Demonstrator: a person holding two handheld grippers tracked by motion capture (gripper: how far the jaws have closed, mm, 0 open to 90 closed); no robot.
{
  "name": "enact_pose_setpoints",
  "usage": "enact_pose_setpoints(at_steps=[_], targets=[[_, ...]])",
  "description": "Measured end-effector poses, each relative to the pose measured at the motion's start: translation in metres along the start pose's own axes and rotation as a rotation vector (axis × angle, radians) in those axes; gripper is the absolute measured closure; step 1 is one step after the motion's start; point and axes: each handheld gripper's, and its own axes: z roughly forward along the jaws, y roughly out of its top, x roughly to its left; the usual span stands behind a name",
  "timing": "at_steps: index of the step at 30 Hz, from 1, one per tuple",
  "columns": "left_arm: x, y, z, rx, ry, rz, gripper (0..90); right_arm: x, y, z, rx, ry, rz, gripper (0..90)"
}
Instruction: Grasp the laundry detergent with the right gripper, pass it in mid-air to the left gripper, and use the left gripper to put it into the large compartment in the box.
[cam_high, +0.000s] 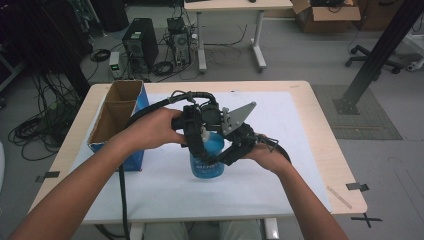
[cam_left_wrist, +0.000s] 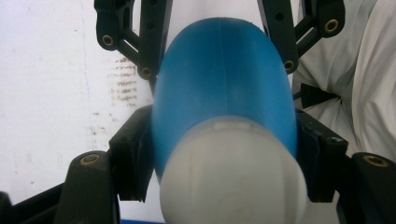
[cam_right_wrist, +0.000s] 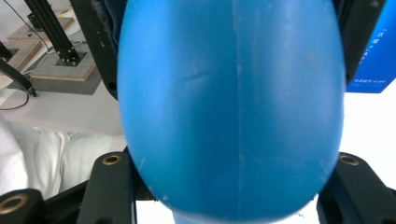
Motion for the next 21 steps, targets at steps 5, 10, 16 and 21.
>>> enact_pose_setpoints(at_steps=[5, 10, 16, 21], targets=[[0.0008, -0.0004, -0.0002, -0.001, -0.006, -0.005, 36.4, 0.0002, -0.0012, 0.001, 0.004, 0.0, -0.001, 43.0], [0.0003, -0.0004, -0.0003, -0.005, -0.005, -0.006, 37.1, 0.0001, -0.0015, 0.0011, 0.001, 0.001, -0.001, 43.0], [-0.0005, -0.0003, -0.0011, -0.004, 0.002, -0.001, 37.5, 0.0003, -0.0014, 0.0007, 0.001, -0.001, -0.003, 43.0], [-0.0008, -0.0001, -0.0034, -0.012, 0.002, -0.009, 37.8, 0.0002, -0.0013, -0.0004, -0.009, -0.002, -0.007, 41.8]])
